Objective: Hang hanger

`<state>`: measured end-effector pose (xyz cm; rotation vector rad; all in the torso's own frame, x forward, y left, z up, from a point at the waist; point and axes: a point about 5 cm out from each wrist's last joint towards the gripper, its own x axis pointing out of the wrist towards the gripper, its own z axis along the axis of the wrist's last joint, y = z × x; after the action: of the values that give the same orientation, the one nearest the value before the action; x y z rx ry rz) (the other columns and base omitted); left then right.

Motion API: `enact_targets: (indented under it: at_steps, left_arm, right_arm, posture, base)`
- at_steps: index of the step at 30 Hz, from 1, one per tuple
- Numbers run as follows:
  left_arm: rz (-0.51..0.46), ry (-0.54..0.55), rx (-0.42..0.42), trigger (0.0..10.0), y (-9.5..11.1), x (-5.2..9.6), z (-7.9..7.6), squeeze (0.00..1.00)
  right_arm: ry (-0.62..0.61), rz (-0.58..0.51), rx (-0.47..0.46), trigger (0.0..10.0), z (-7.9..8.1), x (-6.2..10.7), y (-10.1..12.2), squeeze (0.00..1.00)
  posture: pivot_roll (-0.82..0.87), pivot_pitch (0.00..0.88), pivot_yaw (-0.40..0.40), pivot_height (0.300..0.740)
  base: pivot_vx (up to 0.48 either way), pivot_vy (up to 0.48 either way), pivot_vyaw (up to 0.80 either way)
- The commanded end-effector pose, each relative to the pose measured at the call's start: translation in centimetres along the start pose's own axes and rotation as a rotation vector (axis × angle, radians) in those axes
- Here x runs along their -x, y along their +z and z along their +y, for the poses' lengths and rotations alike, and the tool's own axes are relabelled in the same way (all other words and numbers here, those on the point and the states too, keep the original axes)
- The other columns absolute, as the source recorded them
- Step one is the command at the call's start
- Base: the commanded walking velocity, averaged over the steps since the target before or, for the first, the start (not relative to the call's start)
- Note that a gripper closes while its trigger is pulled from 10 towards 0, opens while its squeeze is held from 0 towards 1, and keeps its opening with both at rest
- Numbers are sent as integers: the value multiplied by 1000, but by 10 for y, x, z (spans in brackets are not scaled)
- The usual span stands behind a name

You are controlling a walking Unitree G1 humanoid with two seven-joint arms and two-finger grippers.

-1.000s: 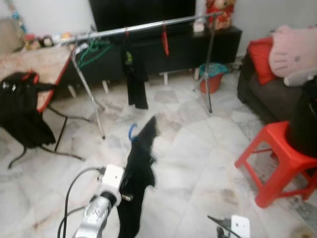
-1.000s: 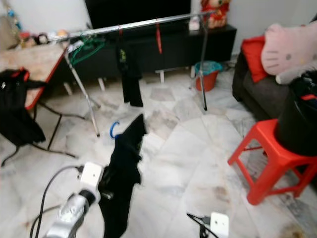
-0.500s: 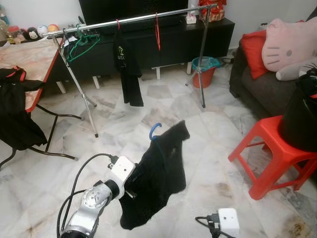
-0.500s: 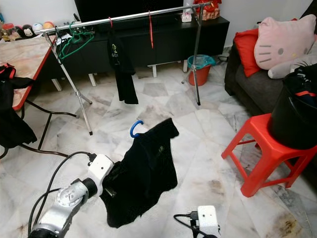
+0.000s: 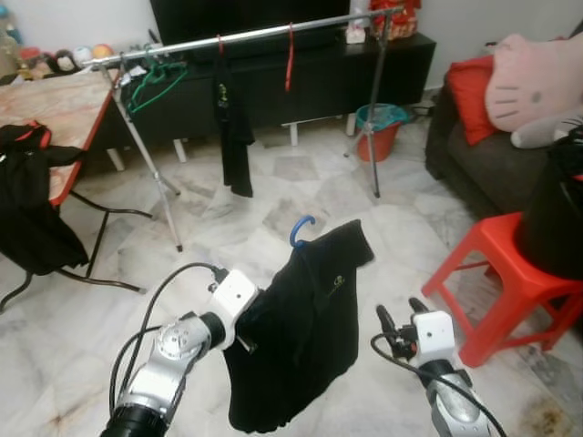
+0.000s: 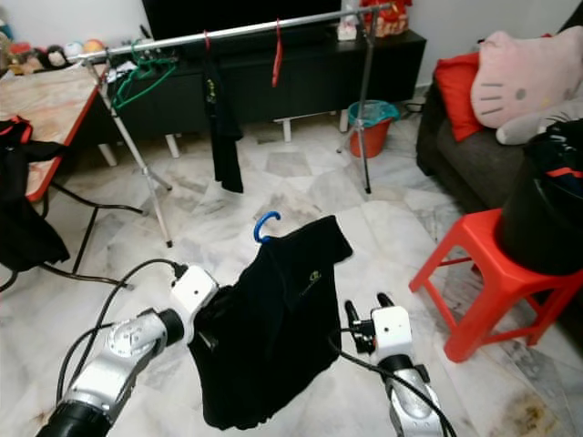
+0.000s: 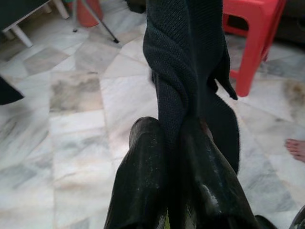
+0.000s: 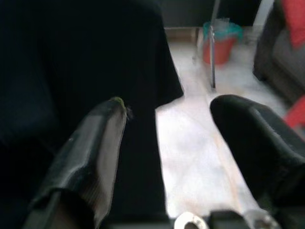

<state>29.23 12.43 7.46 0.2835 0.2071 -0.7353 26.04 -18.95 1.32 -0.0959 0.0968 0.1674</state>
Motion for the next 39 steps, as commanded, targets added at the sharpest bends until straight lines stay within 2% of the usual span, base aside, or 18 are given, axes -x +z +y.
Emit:
enact_targets:
  at_steps: [1, 5, 11, 17, 21, 23, 24, 39]
  left_arm:
    - [-61, -10, -28, 10000, 19, -1, 4, 0]
    - [-112, -64, 5, 10000, 39, -5, 4, 0]
    - [-152, -140, 39, 10000, 57, -6, 0, 0]
    - [-190, -230, 58, 10000, 80, -8, -6, 0]
    - [-198, -283, 66, 10000, 88, -7, -12, 0]
    - [-198, -293, 65, 10000, 90, -7, -13, 0]
    - [-200, -297, 66, 10000, 91, -7, -14, 0]
    - [-196, -394, 88, 10000, 101, -1, -27, 0]
  right_arm:
    - [50, -45, 3, 10000, 3, -5, 11, 1000]
    - [82, 19, 65, 10000, -1, 3, -1, 1000]
    - [92, 35, 56, 10000, -2, 5, -3, 1000]
    - [153, 65, 55, 10000, 5, 7, -7, 1000]
    - [156, 74, 55, 10000, 6, 7, -9, 1000]
    - [160, 76, 57, 10000, 7, 7, -9, 965]
    - [160, 78, 60, 10000, 6, 7, -9, 0]
    - [110, 47, 58, 10000, -1, 2, -2, 0]
  posture:
    - [-188, 0, 61, 740]
    - [-189, 0, 63, 740]
    - [-184, 0, 63, 740]
    - [-185, 0, 63, 740]
    - [-184, 0, 63, 740]
    - [-186, 0, 64, 740]
    - [-186, 0, 64, 740]
    - [-183, 0, 61, 740]
  base:
    - [0, 0, 0]
    - [0, 0, 0]
    - [0, 0, 0]
    - [0, 0, 0]
    - [0, 0, 0]
    - [0, 0, 0]
    - [0, 0, 0]
    - [0, 0, 0]
